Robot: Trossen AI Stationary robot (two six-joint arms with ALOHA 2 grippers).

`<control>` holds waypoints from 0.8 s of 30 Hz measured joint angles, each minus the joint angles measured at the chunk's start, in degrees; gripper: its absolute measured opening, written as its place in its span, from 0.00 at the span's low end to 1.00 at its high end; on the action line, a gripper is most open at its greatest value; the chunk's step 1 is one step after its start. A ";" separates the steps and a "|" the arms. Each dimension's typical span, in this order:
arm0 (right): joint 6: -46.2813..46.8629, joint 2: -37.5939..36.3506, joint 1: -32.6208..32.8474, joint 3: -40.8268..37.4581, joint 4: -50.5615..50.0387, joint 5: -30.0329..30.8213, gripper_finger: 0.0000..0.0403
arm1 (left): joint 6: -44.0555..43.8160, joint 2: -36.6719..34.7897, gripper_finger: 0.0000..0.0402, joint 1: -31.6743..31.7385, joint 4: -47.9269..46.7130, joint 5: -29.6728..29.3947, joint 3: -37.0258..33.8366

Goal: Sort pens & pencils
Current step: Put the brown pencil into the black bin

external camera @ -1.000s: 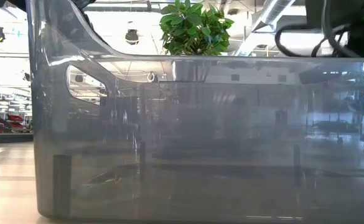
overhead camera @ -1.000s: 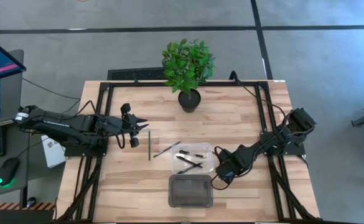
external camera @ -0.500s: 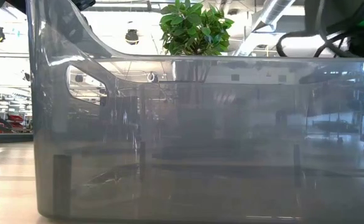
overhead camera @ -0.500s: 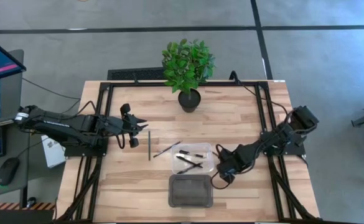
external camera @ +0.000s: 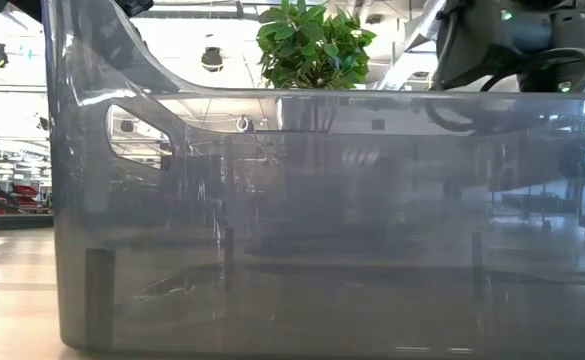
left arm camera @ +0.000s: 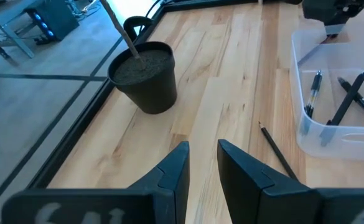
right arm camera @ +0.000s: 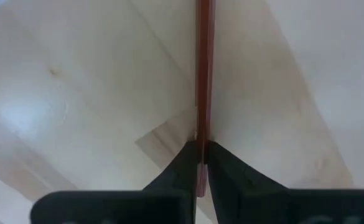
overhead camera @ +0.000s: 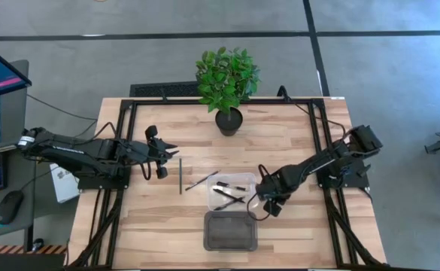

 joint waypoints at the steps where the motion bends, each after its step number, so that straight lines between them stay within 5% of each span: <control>1: -0.24 0.00 -0.39 0.00 0.00 -0.01 0.13 | -0.02 0.00 0.19 0.00 -0.34 0.02 0.00; 24: -4.86 -0.04 -9.50 -0.11 4.13 5.56 0.12 | -0.02 0.00 0.19 0.00 -0.79 0.02 0.00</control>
